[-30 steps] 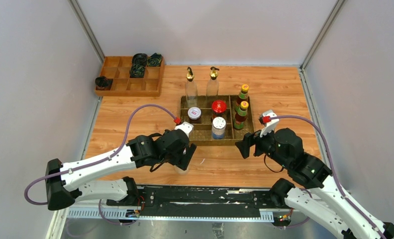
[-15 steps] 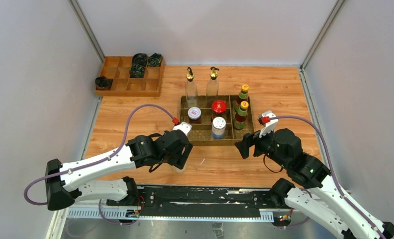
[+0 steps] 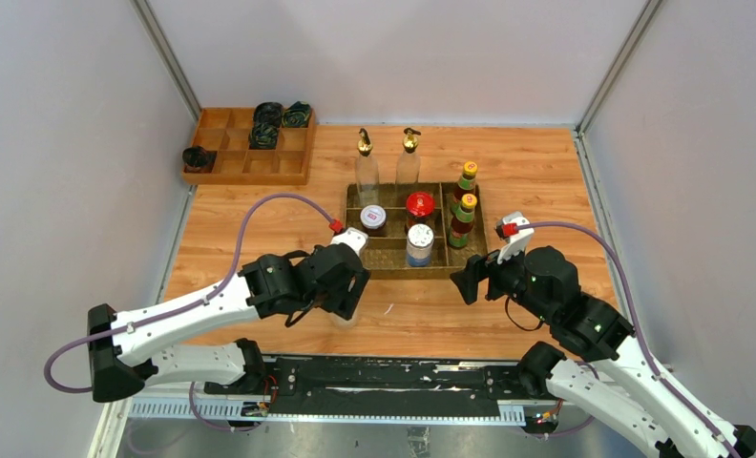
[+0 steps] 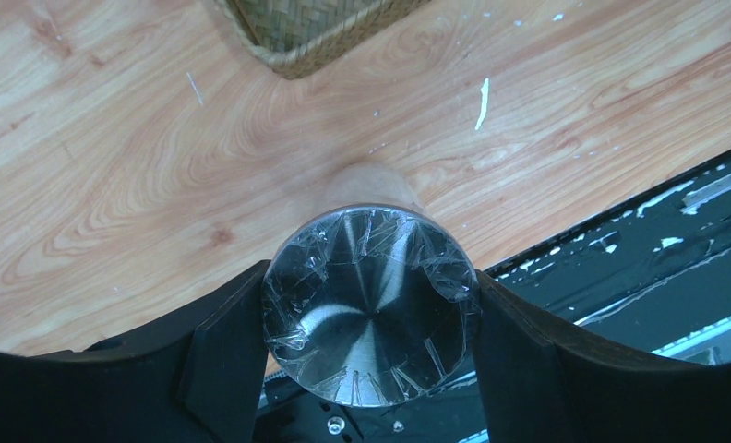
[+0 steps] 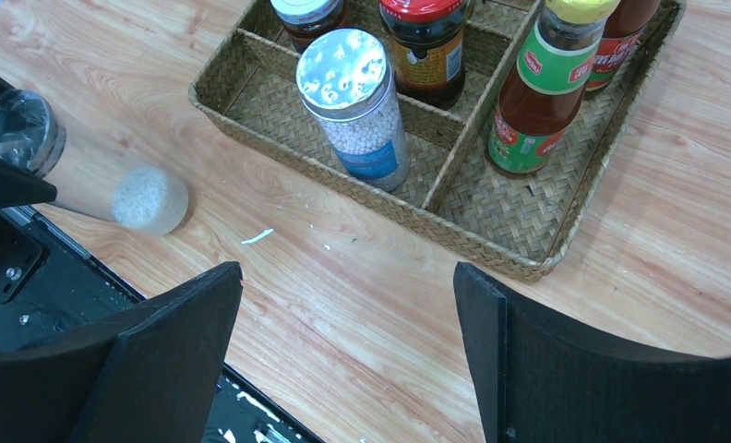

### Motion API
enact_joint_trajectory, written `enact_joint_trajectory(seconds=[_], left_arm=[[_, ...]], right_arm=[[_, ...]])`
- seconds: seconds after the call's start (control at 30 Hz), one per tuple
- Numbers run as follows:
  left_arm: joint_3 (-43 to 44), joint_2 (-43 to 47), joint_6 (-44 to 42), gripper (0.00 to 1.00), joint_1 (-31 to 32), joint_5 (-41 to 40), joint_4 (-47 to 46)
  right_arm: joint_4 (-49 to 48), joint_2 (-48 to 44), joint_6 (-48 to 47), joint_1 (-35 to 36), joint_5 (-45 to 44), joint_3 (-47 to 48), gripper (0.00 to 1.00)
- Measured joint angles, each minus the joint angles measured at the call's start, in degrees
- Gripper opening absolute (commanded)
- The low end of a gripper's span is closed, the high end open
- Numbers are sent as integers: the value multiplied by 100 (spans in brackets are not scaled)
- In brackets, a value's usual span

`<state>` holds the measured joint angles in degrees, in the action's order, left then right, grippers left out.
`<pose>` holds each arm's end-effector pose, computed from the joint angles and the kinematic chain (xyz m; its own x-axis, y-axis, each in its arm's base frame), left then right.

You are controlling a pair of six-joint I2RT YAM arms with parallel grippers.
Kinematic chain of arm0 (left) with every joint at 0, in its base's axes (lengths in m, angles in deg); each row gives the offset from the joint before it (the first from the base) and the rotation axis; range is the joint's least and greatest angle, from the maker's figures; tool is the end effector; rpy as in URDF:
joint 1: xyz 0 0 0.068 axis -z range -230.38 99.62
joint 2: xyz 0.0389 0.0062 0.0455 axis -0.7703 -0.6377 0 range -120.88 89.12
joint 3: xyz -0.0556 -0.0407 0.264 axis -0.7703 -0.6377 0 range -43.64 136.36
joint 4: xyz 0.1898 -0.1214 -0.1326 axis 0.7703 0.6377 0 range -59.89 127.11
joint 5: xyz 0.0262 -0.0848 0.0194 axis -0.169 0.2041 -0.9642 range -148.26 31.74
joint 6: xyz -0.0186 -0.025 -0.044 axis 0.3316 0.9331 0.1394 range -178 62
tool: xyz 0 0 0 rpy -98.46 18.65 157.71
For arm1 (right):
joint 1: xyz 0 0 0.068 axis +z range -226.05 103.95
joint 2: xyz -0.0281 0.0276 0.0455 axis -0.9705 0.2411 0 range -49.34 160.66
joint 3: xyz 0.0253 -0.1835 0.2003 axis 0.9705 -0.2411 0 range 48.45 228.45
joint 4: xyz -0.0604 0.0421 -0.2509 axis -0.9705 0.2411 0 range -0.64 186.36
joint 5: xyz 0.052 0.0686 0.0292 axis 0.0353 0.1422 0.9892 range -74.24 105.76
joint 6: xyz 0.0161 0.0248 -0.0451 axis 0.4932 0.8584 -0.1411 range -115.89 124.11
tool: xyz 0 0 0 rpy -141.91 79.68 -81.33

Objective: Organize the condiment bottles
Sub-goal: Pick up the bottle from the center of the board.

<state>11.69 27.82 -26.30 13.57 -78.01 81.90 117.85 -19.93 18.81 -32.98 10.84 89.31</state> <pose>0.0989 -0.1747 0.2884 -0.7188 0.3442 -0.6041 0.4568 0.8888 -0.0372 0.0919 0.0817 0.3186 -0.3645 0.0055 -0.9312 -0.5458 0.8090 0.2184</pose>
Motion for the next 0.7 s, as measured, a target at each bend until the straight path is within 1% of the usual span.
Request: enact_joint_trajectory(seconds=[0.23,0.7], left_arm=[[380,0,-26,60,2,-105,68],[763,-4,-79,60,0,-249,282]], right_arm=[[0,-24,28,0,0,0,90],[0,-26,31,0,0,0,90]])
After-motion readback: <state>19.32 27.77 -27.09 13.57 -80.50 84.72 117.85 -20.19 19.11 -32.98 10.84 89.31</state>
